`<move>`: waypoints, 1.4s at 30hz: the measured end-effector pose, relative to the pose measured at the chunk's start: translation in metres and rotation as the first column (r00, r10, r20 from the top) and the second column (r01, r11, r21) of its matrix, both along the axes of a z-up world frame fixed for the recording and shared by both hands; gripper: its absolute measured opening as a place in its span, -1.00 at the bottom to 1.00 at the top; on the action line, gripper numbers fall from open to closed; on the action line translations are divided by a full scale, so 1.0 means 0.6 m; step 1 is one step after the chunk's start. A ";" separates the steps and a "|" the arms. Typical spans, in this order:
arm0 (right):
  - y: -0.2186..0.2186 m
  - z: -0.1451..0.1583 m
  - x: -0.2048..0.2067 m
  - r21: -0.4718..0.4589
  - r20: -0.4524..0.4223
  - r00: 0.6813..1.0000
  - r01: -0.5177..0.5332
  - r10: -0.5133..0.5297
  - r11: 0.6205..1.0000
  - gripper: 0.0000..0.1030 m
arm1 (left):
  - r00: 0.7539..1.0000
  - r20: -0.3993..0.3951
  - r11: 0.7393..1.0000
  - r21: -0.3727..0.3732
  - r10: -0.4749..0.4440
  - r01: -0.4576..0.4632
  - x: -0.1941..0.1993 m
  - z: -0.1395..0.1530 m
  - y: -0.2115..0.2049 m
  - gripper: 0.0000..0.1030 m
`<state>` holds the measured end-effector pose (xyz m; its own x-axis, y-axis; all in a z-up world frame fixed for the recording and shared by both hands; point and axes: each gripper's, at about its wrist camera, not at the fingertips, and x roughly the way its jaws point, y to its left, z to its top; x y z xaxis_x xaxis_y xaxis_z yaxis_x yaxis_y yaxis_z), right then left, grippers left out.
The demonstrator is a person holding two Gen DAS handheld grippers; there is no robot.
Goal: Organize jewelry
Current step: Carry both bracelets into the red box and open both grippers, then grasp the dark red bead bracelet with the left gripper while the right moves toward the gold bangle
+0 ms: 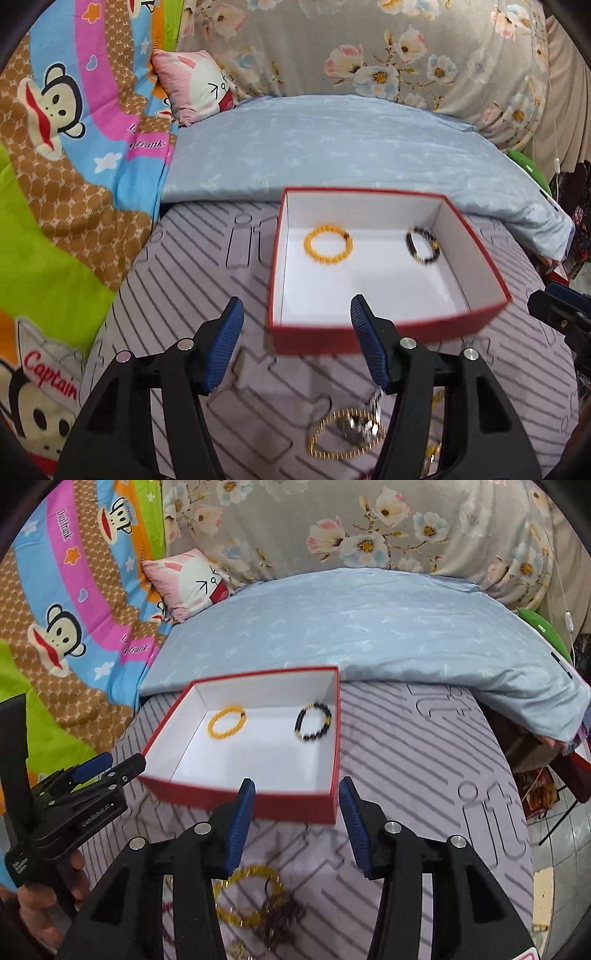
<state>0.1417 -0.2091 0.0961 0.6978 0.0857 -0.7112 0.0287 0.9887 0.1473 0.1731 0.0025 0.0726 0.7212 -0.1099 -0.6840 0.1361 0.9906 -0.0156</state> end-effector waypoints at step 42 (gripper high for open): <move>0.056 -0.122 -0.188 0.044 -0.158 0.987 -0.025 0.032 0.999 -0.25 | 0.984 -0.174 0.998 -0.038 -0.048 0.042 -0.175 -0.123 -0.005 -0.85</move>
<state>0.0290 -0.1758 0.0230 0.5731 0.1360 -0.8081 0.0271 0.9825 0.1845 0.0678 -0.0004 -0.0014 0.5850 -0.1645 -0.7942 0.1727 0.9820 -0.0762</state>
